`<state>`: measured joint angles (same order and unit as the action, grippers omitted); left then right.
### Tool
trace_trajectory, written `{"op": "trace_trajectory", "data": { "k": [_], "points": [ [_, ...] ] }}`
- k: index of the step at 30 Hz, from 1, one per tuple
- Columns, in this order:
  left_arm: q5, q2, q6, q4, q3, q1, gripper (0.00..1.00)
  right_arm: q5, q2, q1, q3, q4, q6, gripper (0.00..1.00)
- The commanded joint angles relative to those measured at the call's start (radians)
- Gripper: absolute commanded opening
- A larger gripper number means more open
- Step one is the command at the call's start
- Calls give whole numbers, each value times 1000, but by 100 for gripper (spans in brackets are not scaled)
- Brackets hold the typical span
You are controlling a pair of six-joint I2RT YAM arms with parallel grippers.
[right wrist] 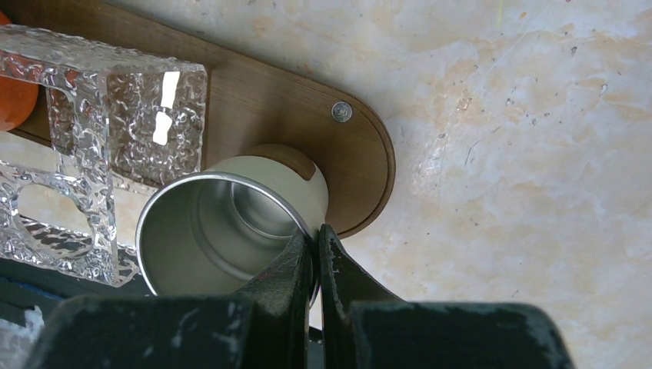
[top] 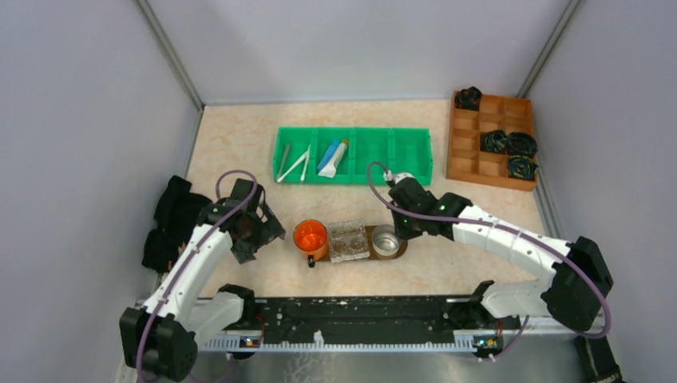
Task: Prepare toiletry sets of a toothbrush and toothpaste on the tray
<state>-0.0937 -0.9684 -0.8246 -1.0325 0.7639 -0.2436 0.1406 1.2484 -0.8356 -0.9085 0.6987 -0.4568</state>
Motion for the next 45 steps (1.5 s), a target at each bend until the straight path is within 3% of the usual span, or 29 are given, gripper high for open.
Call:
{"op": "trace_trajectory", "data": {
  "k": [1,15,27,30,32,33,37,45],
  "points": [
    [-55,-20,-105,-11,17,-48,99,43,8,-18,-24,-55,-27,0],
    [-25,-103,-165,83,-13,-169,99,54,61,-19,-55,-97,-31,0],
    [-47,-140,-157,107,5,-185,99,65,64,-20,-60,-70,-29,0],
    [-68,-135,-158,91,17,-186,99,68,41,-20,-41,-62,-27,26],
    [-82,-130,-159,83,30,-186,99,71,23,-20,-30,-58,-30,29],
    [-90,-128,-157,79,37,-186,99,71,16,-20,-26,-55,-31,38],
    [-123,-128,-151,68,63,-186,99,77,-14,-20,-22,-47,-35,54],
    [-228,-190,-138,17,170,-185,99,158,-71,-20,-50,6,-39,62]
  ]
}}
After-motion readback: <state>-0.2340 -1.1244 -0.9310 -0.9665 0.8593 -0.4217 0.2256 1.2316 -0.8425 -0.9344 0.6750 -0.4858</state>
